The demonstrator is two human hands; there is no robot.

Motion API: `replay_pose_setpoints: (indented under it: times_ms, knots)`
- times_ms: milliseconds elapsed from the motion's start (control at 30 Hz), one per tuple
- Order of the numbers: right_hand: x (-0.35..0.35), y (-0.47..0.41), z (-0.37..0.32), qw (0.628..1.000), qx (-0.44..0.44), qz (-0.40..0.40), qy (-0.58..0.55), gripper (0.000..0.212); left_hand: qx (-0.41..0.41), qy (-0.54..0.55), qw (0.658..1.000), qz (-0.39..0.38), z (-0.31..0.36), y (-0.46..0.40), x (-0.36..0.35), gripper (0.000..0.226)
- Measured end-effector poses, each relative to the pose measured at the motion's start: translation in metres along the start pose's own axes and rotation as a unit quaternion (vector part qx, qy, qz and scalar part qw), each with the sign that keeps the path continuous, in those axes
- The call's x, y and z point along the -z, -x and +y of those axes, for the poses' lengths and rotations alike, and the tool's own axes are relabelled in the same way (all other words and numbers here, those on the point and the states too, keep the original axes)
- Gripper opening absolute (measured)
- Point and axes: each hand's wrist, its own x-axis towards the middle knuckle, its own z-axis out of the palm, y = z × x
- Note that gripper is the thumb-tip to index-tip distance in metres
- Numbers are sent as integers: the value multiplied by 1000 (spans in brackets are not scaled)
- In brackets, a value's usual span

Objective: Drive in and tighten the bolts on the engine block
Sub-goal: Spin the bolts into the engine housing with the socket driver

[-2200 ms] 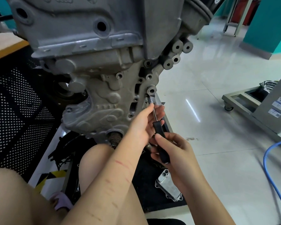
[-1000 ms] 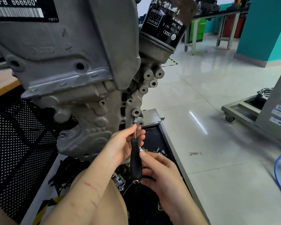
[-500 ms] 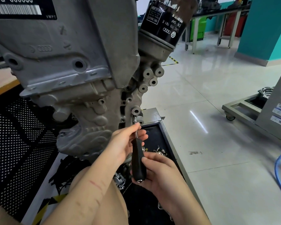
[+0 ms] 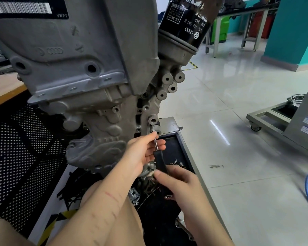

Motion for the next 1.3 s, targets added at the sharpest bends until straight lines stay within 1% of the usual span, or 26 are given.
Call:
replay_pose_setpoints:
  times_ms: [33,67,100,133,167,267,433,567,667,900,1067,1300]
  knots:
    - [0,1,-2,995,-33,-35,-84,7,1,13,1000,-2,0,0,0,13]
    - [-3,2,-7,983,-63,-67,-160,9,4,30,1000,-8,1,0,0,15]
    - [-3,3,-8,968,-84,-91,-216,19,8,45,999,-16,2,0,-1,17]
    - [-3,3,-10,957,-100,-110,-248,26,12,52,998,-24,3,1,-1,20]
    - [-3,3,-10,950,-107,-121,-266,28,18,53,998,-33,4,1,-1,23]
    - [-4,3,-12,942,-114,-137,-283,28,32,58,997,-51,5,3,1,26]
    - [-5,2,-9,953,-114,-117,-255,26,36,42,997,-63,5,5,2,25]
    - [-5,3,-8,967,-107,-90,-214,15,37,39,996,-70,6,6,3,21]
    - [-5,3,-6,974,-103,-79,-186,17,30,39,996,-69,7,7,3,22]
    - [-5,4,-6,978,-111,-93,-150,16,47,28,996,-65,3,7,5,21]
    - [-6,5,-4,977,-122,-106,-139,22,57,31,996,-61,-1,9,7,20]
    - [-6,5,-1,979,-126,-118,-112,19,58,19,995,-74,-4,13,8,22]
